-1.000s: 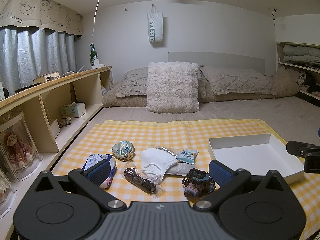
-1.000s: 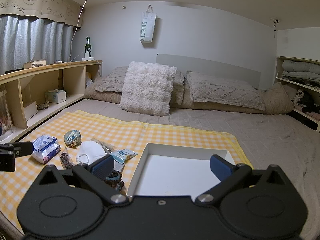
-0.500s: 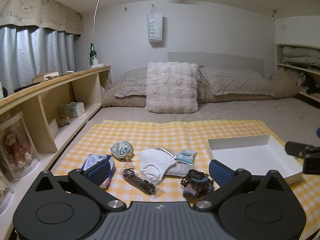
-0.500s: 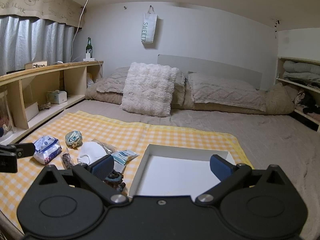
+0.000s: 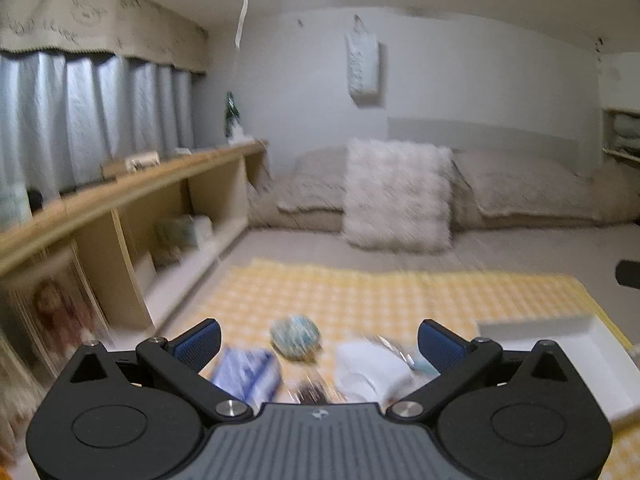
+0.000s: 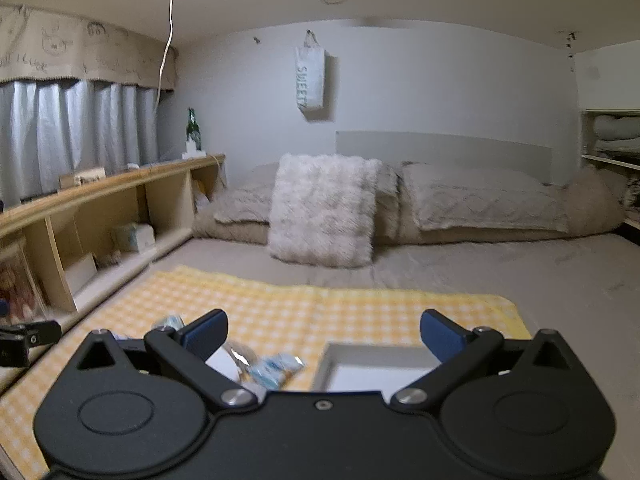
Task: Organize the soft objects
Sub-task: 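Grasp the wet-wipe pack with the left tool while the right tool grasps the knitted scrunchie, then carry the wipe pack and scrunchie into the white box and open both tools, then withdraw both tools from the box toward the remaining items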
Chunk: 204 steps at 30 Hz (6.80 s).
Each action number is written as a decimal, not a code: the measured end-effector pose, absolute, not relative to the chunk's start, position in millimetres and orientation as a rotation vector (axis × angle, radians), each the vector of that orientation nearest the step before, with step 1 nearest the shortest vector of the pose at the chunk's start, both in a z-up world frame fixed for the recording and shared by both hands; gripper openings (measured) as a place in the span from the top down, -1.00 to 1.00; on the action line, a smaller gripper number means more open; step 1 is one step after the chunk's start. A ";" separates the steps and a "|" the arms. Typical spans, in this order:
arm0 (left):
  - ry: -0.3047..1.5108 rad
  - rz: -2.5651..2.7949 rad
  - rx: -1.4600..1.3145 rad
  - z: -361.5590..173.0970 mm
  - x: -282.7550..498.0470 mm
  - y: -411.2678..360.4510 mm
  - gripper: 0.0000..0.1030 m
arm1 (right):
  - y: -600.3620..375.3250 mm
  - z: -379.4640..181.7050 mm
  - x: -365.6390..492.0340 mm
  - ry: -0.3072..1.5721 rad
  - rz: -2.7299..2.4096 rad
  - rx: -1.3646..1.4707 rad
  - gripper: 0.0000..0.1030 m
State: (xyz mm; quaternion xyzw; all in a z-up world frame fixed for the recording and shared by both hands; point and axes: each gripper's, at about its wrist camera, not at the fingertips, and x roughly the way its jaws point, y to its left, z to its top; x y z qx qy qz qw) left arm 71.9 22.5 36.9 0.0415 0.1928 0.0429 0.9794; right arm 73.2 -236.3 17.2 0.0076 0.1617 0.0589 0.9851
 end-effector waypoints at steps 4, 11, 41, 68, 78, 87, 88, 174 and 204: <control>0.357 0.138 0.066 54.8 104.5 33.4 -1.00 | -232.0 30.1 112.4 0.304 0.158 0.031 -1.00; 0.408 0.214 0.047 51.9 169.8 54.3 -1.00 | -227.1 13.7 166.9 0.259 0.151 0.054 -1.00; 0.918 0.137 0.154 -119.5 285.9 148.5 -1.00 | -178.0 -145.4 245.8 0.946 0.533 -0.144 -0.47; 0.999 0.139 0.044 -124.1 275.9 155.0 -0.09 | -159.6 -162.7 247.7 1.059 0.561 -0.209 0.36; 0.823 0.133 -0.037 -72.1 251.1 132.8 -0.09 | -183.8 -130.2 247.1 0.934 0.446 -0.087 0.35; 0.721 0.083 -0.092 -36.5 232.0 97.7 -0.10 | -204.0 -92.9 237.0 0.794 0.389 -0.018 0.35; 0.711 0.073 -0.097 -33.8 230.8 92.4 -0.10 | -206.7 -89.0 235.2 0.783 0.387 -0.009 0.35; 0.993 -0.403 -0.045 -109.0 202.0 -129.5 -0.68 | -335.2 -139.5 202.1 1.043 0.085 0.019 -0.37; 0.890 -0.386 0.029 -85.1 161.4 -110.2 -1.00 | -363.4 -72.2 114.2 0.793 -0.006 0.106 -1.00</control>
